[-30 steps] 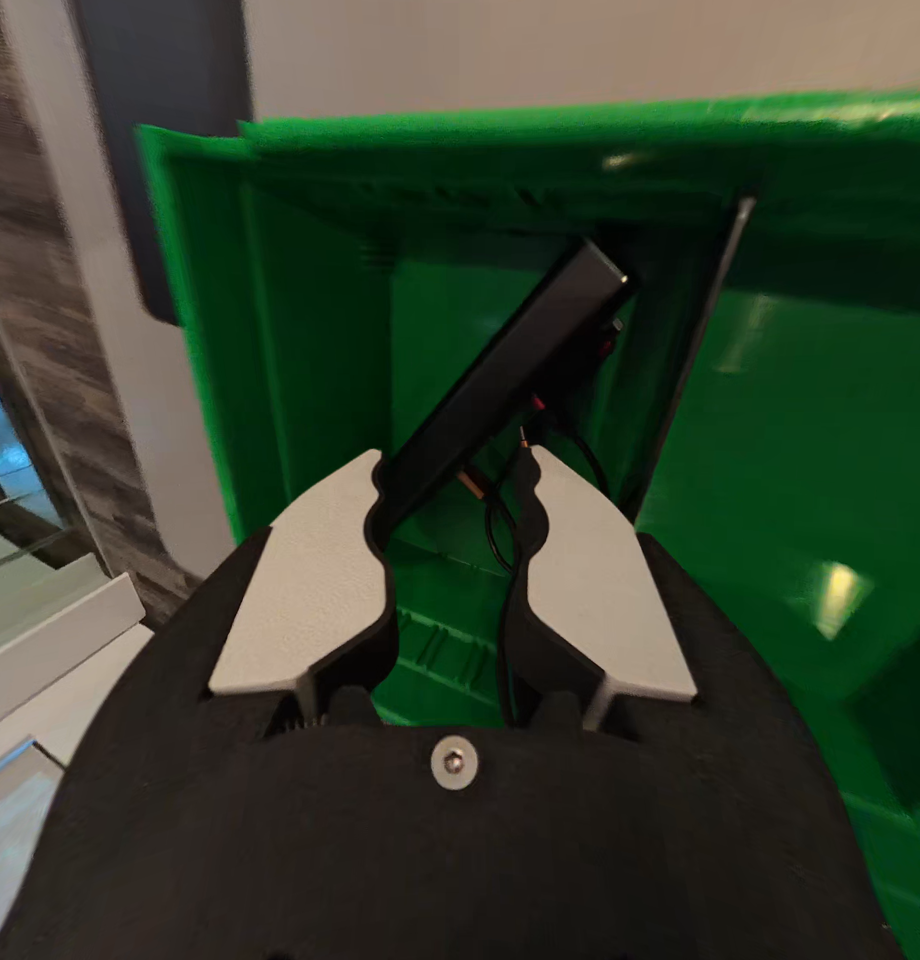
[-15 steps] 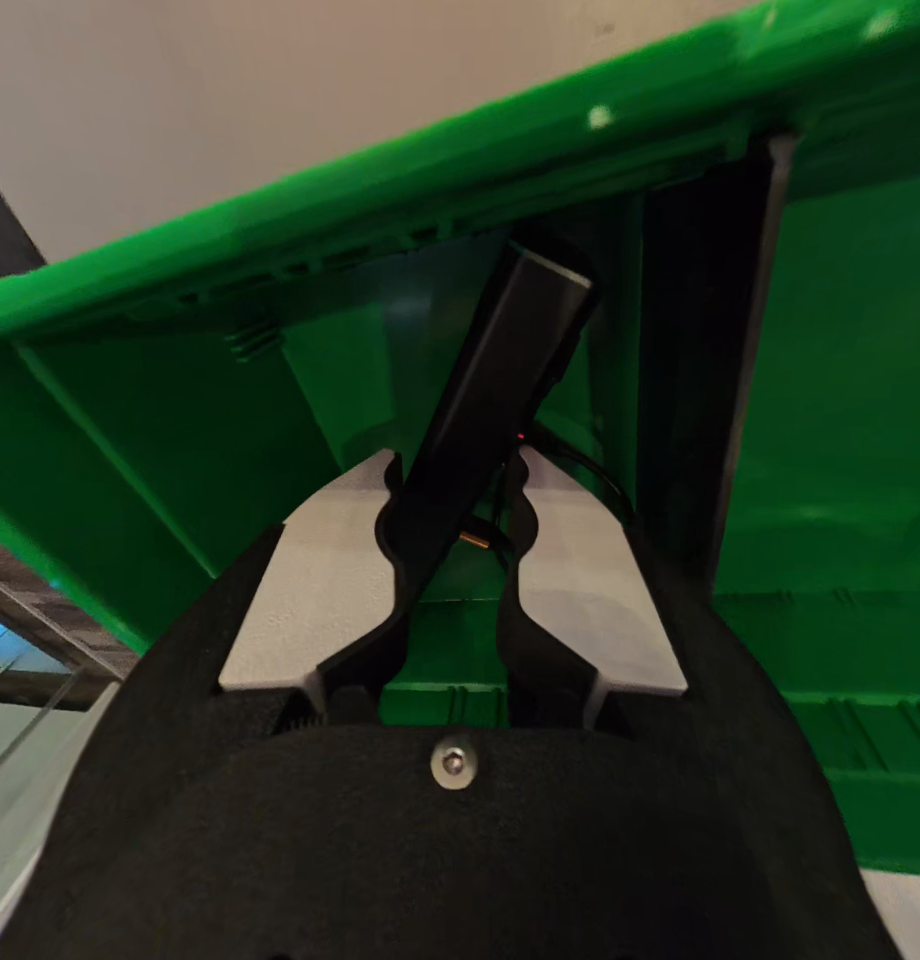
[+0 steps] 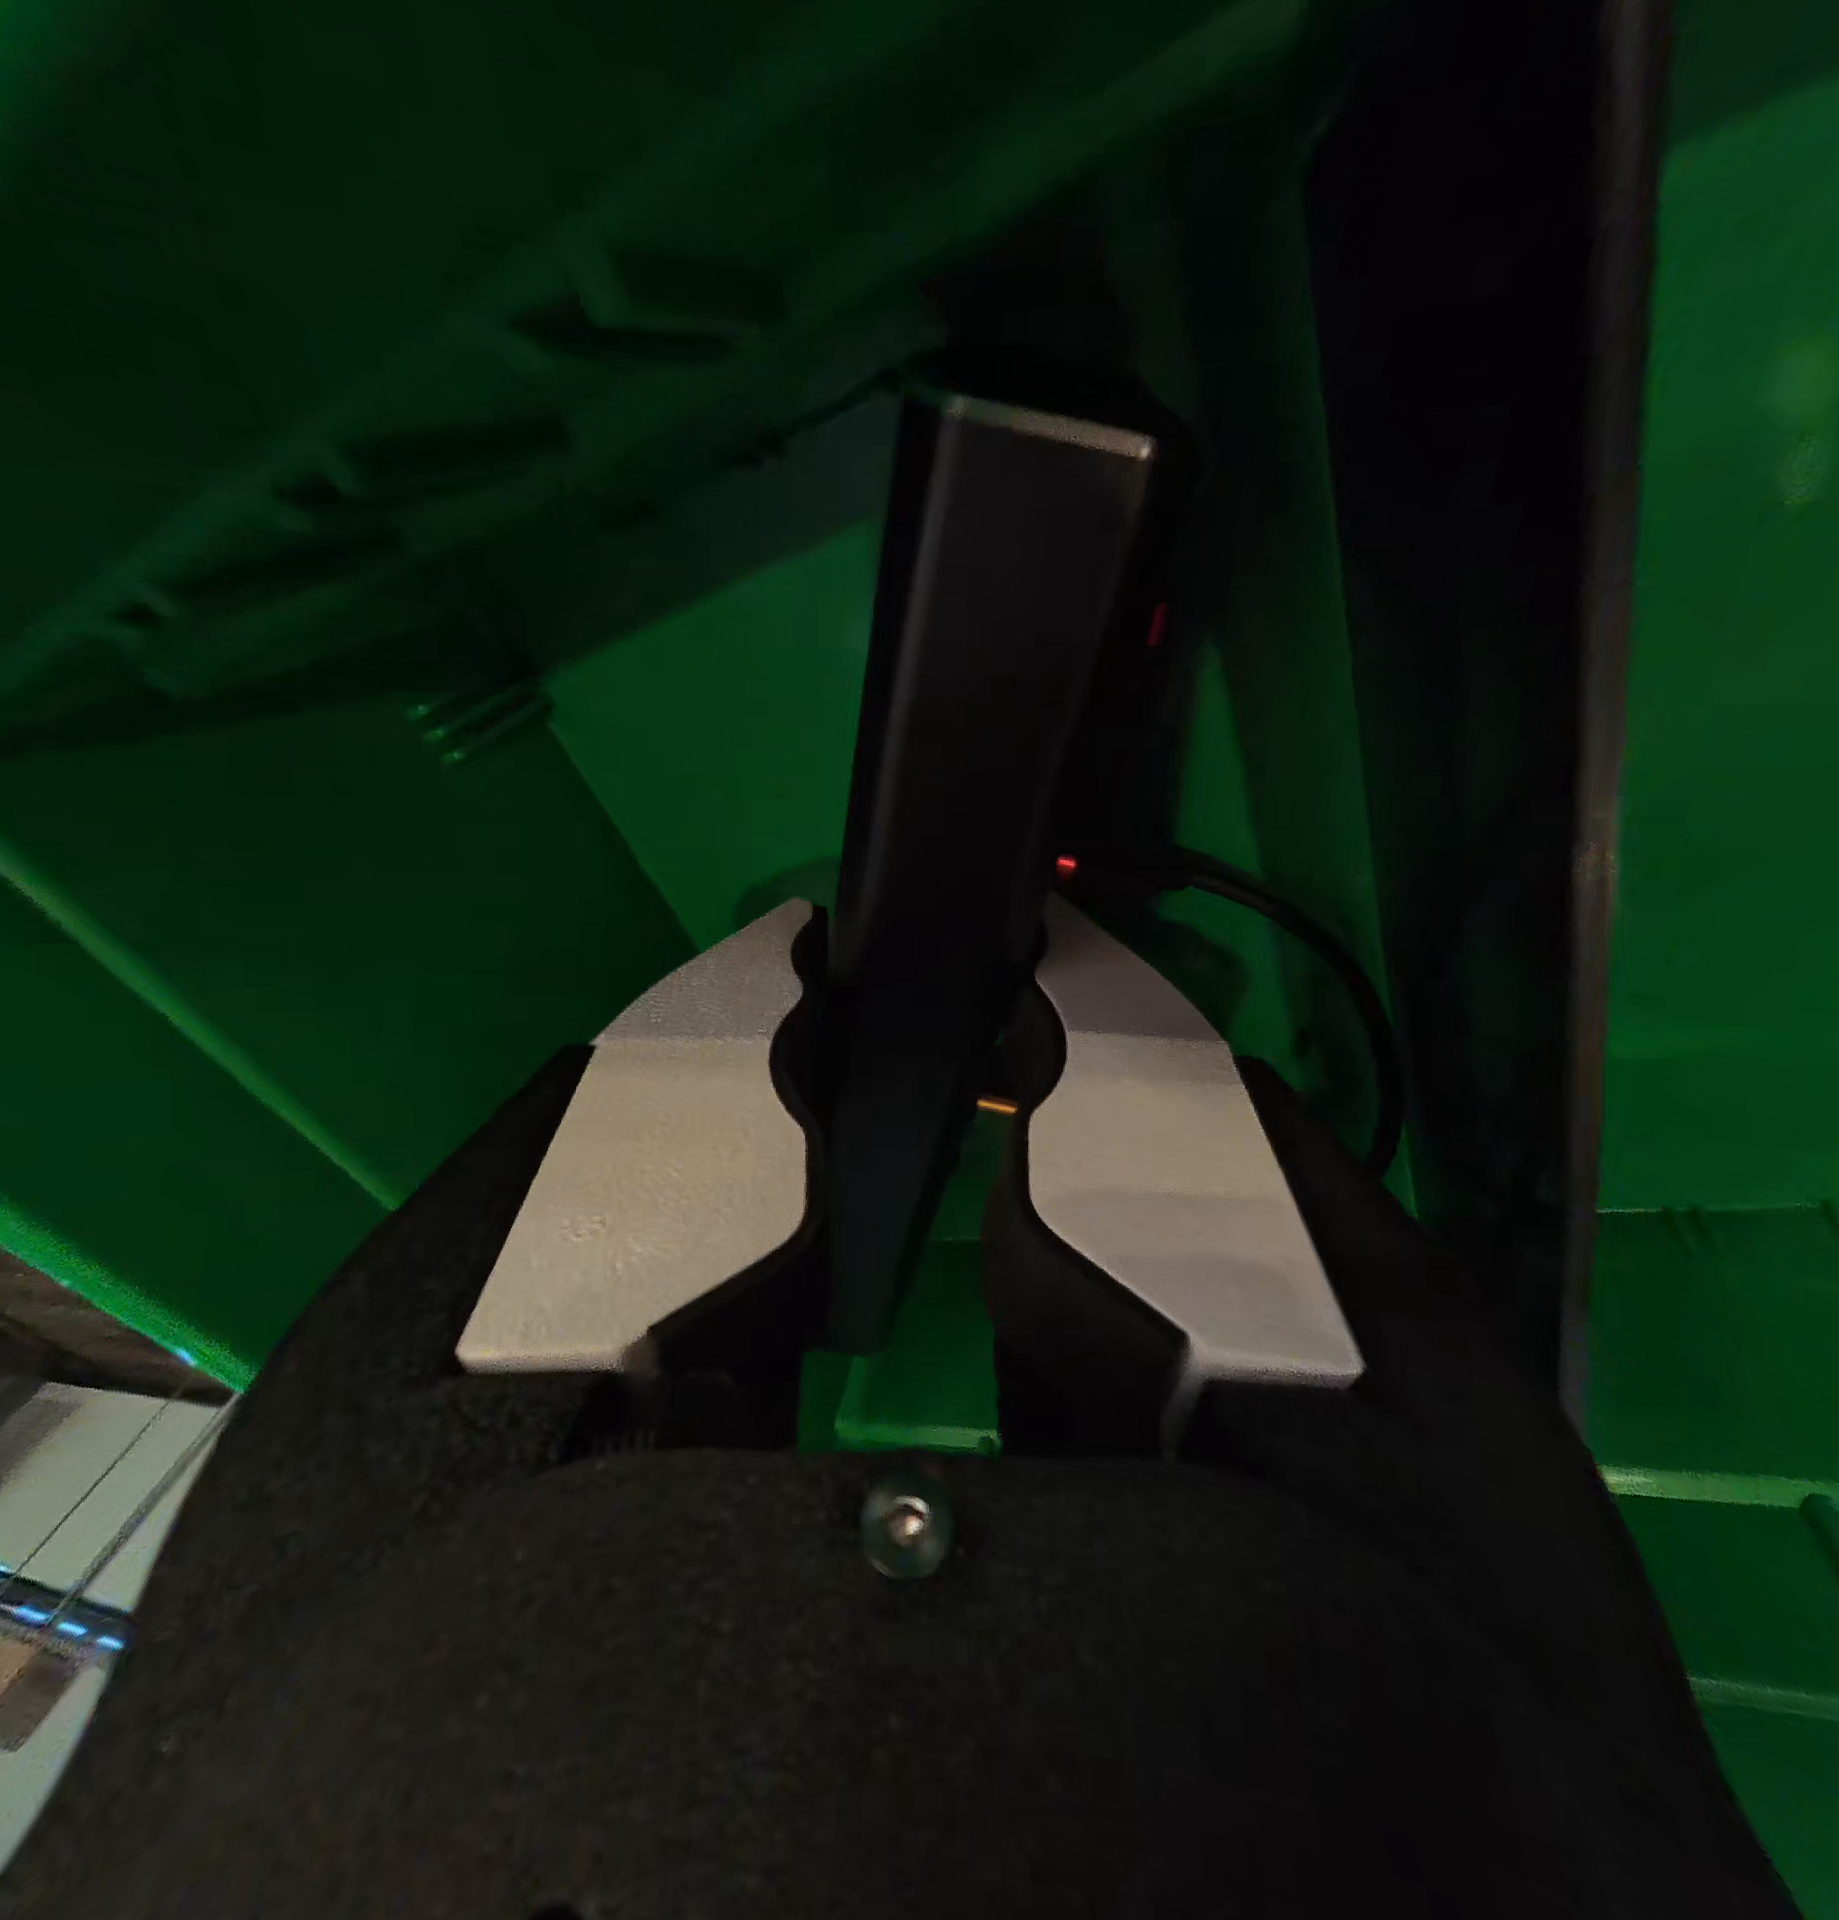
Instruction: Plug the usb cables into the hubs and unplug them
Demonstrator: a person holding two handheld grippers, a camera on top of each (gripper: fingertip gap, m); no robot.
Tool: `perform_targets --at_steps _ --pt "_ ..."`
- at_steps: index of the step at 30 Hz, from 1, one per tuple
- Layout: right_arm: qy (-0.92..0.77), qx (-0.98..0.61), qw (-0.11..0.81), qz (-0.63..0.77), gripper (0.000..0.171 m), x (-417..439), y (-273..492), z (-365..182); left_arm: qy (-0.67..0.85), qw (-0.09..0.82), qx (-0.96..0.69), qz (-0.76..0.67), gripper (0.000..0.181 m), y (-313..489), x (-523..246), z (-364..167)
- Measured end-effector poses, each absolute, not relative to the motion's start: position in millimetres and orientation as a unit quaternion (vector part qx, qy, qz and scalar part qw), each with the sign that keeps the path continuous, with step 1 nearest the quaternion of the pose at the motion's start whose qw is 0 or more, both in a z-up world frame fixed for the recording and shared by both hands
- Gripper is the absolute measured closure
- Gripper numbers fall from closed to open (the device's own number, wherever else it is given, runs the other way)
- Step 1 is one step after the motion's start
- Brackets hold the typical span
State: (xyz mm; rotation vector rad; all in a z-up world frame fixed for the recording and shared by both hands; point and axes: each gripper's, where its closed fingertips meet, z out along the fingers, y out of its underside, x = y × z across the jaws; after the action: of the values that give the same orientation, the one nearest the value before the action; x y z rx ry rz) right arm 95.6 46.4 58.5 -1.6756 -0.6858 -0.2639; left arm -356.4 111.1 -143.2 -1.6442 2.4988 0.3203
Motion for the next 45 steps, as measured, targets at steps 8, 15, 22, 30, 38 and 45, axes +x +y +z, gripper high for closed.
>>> perform_targets --at_steps 8,15,22,30,38,45 --pt "-0.303 -0.725 0.608 -0.116 0.1 94 46 58 0.808 0.075 -0.576 0.101 0.15 112 -359 -137" --pt "-0.308 -0.723 0.608 -0.113 0.1 93 44 59 0.736 0.163 -0.655 0.056 0.151 116 -352 -84" --pt "-0.312 -0.711 0.622 -0.104 0.101 87 38 68 0.608 0.357 -0.708 -0.049 0.151 112 -338 26" --pt "-0.322 -0.691 0.643 -0.073 0.103 70 27 82 0.503 0.505 -0.689 -0.13 0.152 75 -312 158" --pt "-0.314 -0.662 0.68 -0.026 0.107 59 5 112 0.465 0.58 -0.623 -0.244 0.153 1 -221 259" --pt "-0.224 -0.606 0.757 0.103 0.125 58 -42 175 0.41 0.635 -0.601 -0.258 0.153 -18 -137 228"
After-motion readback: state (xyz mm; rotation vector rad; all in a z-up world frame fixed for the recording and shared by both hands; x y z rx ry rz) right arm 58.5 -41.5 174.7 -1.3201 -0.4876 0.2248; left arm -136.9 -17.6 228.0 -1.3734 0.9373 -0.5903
